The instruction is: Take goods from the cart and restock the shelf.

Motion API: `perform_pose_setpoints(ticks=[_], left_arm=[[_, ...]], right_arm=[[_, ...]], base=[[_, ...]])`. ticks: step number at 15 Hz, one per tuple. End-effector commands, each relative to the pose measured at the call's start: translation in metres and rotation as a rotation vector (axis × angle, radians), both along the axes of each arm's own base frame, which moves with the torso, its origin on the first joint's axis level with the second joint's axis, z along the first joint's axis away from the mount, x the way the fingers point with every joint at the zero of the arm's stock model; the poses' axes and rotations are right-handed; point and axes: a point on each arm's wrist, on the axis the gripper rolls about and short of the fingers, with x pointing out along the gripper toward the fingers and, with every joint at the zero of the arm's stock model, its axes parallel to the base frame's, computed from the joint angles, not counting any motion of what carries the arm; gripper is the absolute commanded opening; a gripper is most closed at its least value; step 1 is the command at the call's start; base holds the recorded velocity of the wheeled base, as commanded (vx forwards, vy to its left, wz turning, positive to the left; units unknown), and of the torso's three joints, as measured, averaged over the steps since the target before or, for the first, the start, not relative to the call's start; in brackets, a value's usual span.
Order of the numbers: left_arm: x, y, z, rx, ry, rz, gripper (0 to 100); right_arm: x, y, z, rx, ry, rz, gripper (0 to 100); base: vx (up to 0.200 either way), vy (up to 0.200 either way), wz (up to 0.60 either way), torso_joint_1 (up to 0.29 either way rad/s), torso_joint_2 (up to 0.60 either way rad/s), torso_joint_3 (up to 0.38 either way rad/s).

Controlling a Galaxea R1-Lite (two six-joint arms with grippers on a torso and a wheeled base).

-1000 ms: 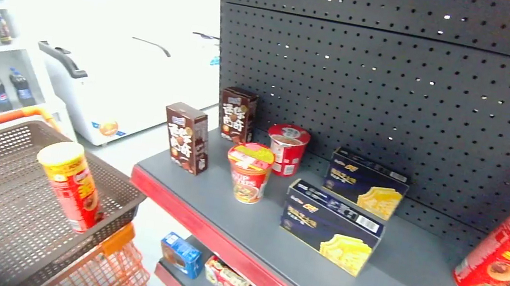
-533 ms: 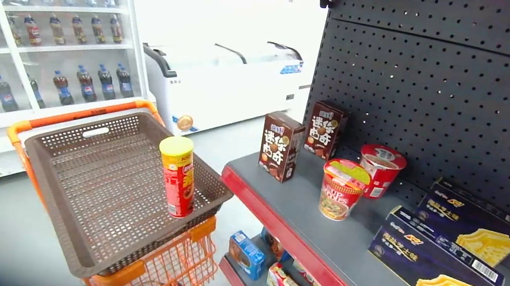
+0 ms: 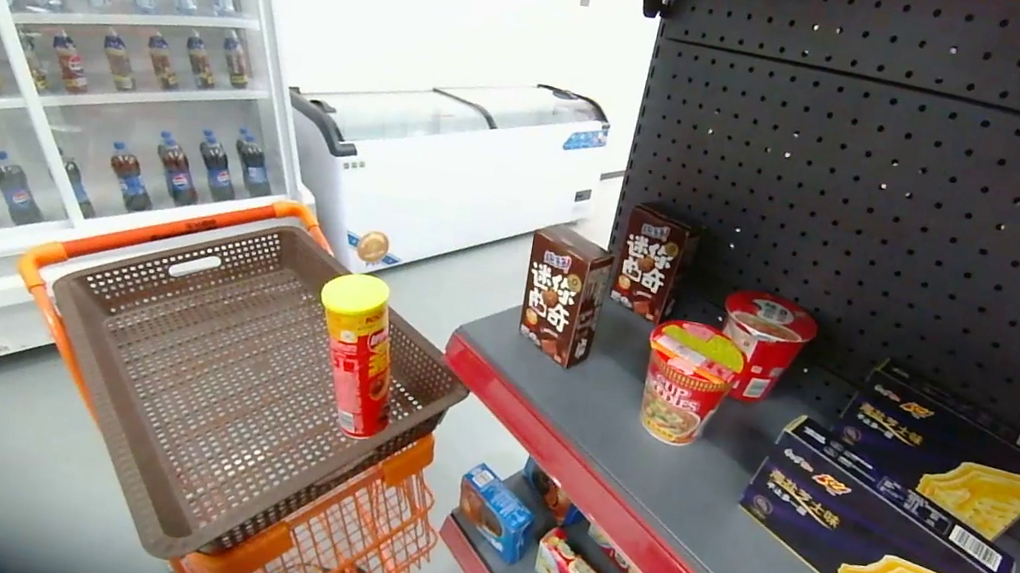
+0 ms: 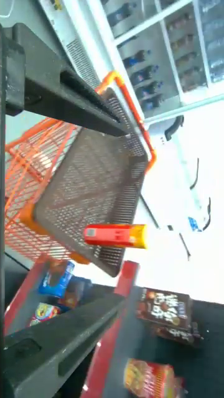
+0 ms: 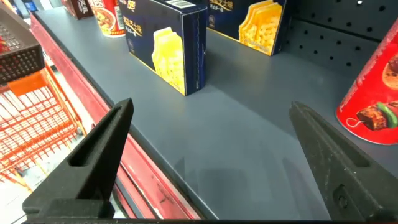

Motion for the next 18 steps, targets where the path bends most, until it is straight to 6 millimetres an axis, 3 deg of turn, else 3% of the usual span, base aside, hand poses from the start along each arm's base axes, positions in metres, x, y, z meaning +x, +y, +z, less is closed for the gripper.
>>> perform_pose_setpoints(ticks=[1, 3, 7, 11, 12, 15, 18], left_arm=[[0.066, 0.000, 0.022, 0.065, 0.288, 0.014, 100], [0.096, 0.000, 0.005, 0.142, 0.439, 0.030, 100], [0.160, -0.004, -0.005, 0.121, 0.576, -0.090, 100], [0.219, -0.008, -0.022, 0.125, 0.597, -0.120, 100], [0.245, -0.019, -0.029, 0.135, 0.557, -0.170, 100], [0.298, -0.035, -0.055, 0.134, 0.454, -0.221, 100], [0.322, -0.042, -0.079, 0.138, 0.486, -0.236, 100]], right_arm=[[0.000, 0.000, 0.000, 0.000, -0.001, 0.001, 100], [0.000, 0.000, 0.000, 0.000, -0.001, 0.001, 100], [0.000, 0.000, 0.000, 0.000, -0.001, 0.001, 100], [0.000, 0.000, 0.000, 0.000, -0.001, 0.001, 100], [0.000, 0.000, 0.000, 0.000, -0.001, 0.001, 100], [0.000, 0.000, 0.000, 0.000, -0.001, 0.001, 100], [0.000, 0.000, 0.000, 0.000, -0.001, 0.001, 100]], base=[[0.000, 0.000, 0.00, 0.000, 0.00, 0.000], [0.000, 0.000, 0.00, 0.000, 0.00, 0.000], [0.000, 0.000, 0.00, 0.000, 0.00, 0.000], [0.000, 0.000, 0.00, 0.000, 0.00, 0.000], [0.000, 0.000, 0.00, 0.000, 0.00, 0.000], [0.000, 0.000, 0.00, 0.000, 0.00, 0.000], [0.000, 0.000, 0.00, 0.000, 0.00, 0.000]])
